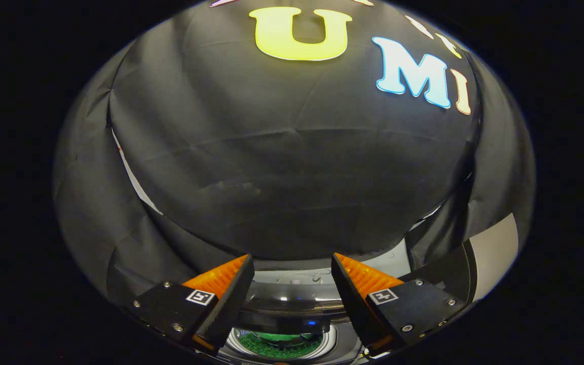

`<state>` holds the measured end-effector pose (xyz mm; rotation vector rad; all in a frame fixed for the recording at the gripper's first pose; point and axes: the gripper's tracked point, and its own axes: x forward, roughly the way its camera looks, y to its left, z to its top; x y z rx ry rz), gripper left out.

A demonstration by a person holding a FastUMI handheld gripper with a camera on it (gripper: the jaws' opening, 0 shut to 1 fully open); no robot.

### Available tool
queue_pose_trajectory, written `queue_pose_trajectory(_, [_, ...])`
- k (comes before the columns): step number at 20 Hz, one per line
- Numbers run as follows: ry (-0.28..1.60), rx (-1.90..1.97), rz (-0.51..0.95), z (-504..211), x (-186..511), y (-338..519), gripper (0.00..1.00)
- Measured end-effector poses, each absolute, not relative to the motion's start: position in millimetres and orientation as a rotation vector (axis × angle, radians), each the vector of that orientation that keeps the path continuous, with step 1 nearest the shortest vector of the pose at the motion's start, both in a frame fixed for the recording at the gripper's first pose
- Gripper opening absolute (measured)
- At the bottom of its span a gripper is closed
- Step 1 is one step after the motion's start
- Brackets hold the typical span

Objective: Put the clothes into the washing machine and then close the washing machine lid.

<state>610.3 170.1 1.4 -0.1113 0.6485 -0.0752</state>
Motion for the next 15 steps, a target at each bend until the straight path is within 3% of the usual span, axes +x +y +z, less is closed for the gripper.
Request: queue_pose_trajectory(15, [0.515, -0.095, -0.047, 5.0, 604.8, 174.1, 0.95])
